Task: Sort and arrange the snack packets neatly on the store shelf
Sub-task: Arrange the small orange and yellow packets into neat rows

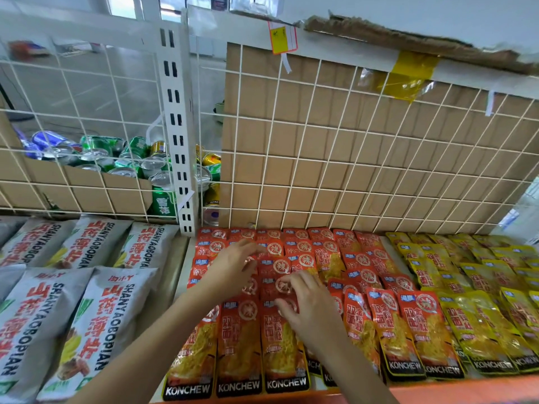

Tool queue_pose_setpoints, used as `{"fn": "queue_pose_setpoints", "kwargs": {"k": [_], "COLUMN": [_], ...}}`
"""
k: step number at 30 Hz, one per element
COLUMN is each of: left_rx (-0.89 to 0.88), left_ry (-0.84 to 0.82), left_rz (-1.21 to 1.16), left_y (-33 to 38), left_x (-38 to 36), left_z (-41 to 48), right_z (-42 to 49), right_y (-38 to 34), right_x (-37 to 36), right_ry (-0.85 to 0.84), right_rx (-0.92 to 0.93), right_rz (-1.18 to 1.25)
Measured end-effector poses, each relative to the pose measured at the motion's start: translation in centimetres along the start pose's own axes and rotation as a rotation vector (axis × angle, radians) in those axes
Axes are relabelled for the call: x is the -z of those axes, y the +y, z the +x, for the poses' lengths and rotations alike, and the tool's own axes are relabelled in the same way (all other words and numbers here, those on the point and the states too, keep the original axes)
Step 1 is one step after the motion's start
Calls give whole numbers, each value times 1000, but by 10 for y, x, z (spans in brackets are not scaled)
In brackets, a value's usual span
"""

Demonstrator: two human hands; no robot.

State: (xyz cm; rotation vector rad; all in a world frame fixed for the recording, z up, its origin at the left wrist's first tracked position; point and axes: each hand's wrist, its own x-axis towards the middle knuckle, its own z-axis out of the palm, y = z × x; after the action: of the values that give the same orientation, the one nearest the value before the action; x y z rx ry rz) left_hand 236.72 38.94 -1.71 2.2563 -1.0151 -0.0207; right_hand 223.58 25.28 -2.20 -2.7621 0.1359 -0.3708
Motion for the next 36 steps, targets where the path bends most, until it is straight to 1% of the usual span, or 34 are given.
{"fn": "queue_pose_setpoints", "kwargs": {"k": [2, 7, 12, 14, 15, 18, 22, 24, 26, 27, 29, 31, 33, 36], "left_rx": [47, 121, 95, 70, 74, 115, 135, 136, 113, 101, 79, -31, -54, -82], "left_ry": [43, 14, -64, -138, -153, -243, -277, -278, -227, -203, -196, -158, -224, -252], "left_rz": [35, 177, 278, 360, 405, 442, 491, 461, 465, 466, 467, 429, 370, 406], "left_y": [-6, -14, -8, -9, -9, -6, -1, 5, 9, 11, 21, 31, 36, 39], "left_x": [4, 7, -5, -13, -16, -16, -14, -15, -19, -22, -24, -31, -38, -42], "left_z": [-7, -33, -59, -67, -70, -72, -73, -72, -71, -69, -65, -60, -58, -58], "right_z": [0, -2, -4, -4, -4, -3, -2, 4, 14, 21, 39, 56, 69, 79], "right_y": [0, -8, -9, -9, -10, -9, -11, -7, 1, 7, 18, 26, 29, 31], "right_x": [1, -6, -17, -18, -18, -21, -16, -11, -3, 2, 10, 11, 9, 4], "right_ry": [-60, -305, -354, -374, -376, -379, -357, -259, -149, -128, -132, -157, -190, -230], "right_rx": [-8, 1, 10, -12, -19, -32, -38, -28, -31, -52, -106, -125, -131, -164], "right_rz": [4, -35, -110, -112, -110, -100, -43, -15, -27, -50, -96, -132, -129, -69]}}
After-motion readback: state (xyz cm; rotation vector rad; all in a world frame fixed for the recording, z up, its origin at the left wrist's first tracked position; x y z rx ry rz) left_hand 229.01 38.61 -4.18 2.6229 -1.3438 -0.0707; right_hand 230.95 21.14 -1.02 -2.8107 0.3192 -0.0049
